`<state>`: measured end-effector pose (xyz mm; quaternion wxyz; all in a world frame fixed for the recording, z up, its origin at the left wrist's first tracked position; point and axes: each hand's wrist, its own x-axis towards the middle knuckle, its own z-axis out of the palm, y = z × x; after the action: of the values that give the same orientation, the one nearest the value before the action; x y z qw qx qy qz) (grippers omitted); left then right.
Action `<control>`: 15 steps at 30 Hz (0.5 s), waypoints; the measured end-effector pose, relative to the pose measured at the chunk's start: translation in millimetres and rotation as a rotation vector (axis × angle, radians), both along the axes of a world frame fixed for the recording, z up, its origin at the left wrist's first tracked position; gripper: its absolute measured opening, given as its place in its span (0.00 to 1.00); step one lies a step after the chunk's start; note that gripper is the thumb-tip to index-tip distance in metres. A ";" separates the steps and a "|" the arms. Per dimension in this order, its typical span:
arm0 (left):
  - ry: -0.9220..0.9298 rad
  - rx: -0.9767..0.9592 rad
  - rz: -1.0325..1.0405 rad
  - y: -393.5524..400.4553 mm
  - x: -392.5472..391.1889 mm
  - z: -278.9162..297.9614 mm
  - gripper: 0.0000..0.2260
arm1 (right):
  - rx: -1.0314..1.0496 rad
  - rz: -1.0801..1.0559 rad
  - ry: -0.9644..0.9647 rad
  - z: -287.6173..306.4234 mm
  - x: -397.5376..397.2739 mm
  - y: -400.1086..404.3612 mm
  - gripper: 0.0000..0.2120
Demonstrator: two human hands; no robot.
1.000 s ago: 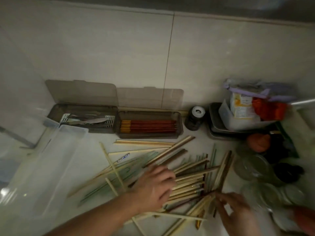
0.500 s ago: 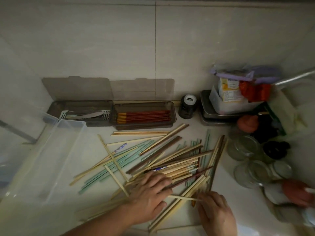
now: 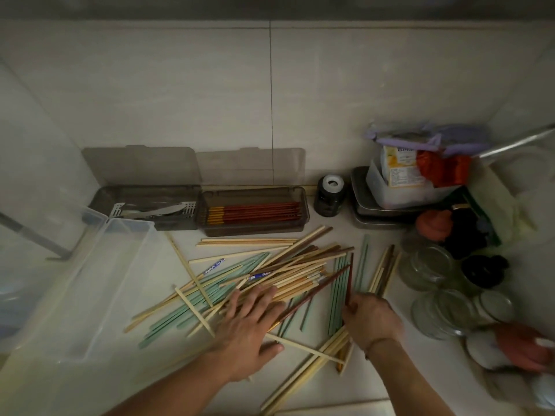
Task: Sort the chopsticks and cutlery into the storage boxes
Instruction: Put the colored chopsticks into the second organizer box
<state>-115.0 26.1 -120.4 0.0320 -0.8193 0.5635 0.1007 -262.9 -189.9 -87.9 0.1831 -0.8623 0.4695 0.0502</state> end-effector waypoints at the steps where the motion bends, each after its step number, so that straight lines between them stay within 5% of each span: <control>1: 0.004 -0.004 0.004 -0.2 0.1 -0.3 0.33 | 0.004 -0.020 0.037 0.3 4.9 -2.4 0.12; 7: 0.008 -0.019 0.000 0.6 -3.1 0.6 0.32 | 0.037 -0.109 0.143 0.0 14.2 -4.9 0.13; 15: 0.015 -0.053 0.008 1.3 -2.8 -2.5 0.32 | 0.094 -0.179 -0.061 11.2 13.4 -15.8 0.11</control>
<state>-117.7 27.5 -122.9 0.0057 -0.8212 0.5631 0.0919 -249.5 -205.7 -76.7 0.2412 -0.8086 0.5359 0.0295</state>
